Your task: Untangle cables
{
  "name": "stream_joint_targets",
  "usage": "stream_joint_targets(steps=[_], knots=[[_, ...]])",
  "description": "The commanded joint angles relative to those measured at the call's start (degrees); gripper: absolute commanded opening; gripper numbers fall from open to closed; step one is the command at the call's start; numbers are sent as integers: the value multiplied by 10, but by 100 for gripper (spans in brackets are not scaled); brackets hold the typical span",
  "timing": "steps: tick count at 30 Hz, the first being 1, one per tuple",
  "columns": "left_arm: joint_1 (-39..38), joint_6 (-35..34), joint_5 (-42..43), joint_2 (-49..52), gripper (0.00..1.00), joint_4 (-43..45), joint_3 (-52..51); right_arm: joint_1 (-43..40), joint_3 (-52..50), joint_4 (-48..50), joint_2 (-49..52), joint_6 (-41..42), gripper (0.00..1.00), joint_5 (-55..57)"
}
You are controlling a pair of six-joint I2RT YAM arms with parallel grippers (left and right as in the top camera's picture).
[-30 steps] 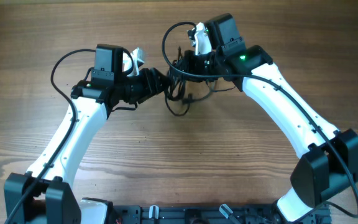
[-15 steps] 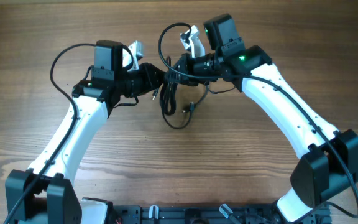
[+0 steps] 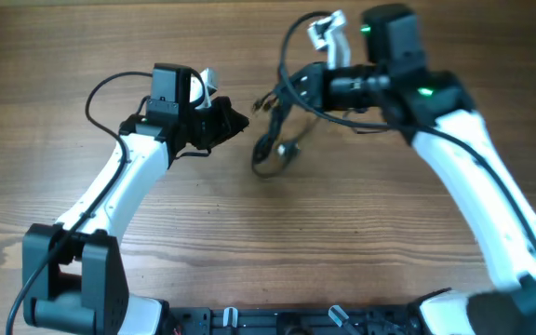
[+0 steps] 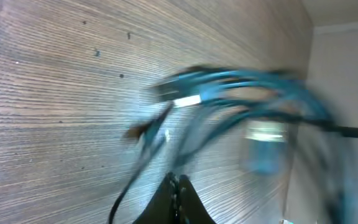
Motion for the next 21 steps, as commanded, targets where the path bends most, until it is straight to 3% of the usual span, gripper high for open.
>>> stream_joint_targets(steps=[1, 5, 10, 11, 16, 21], knots=[[-3, -4, 12, 4, 4, 6, 0, -2, 9, 2, -45, -18, 4, 47], [-2, 88, 142, 4, 15, 54, 0, 3, 9, -24, -40, -27, 4, 45], [-5, 154, 225, 4, 50, 77, 0, 3, 9, -39, -40, -33, 4, 45], [-10, 172, 225, 5, 53, 75, 0, 3, 9, -39, -40, -33, 4, 40], [-45, 200, 234, 14, 61, 69, 0, 3, 9, -39, -40, -37, 4, 38], [-57, 208, 260, 26, 61, 71, 0, 3, 9, -39, -40, -37, 4, 38]])
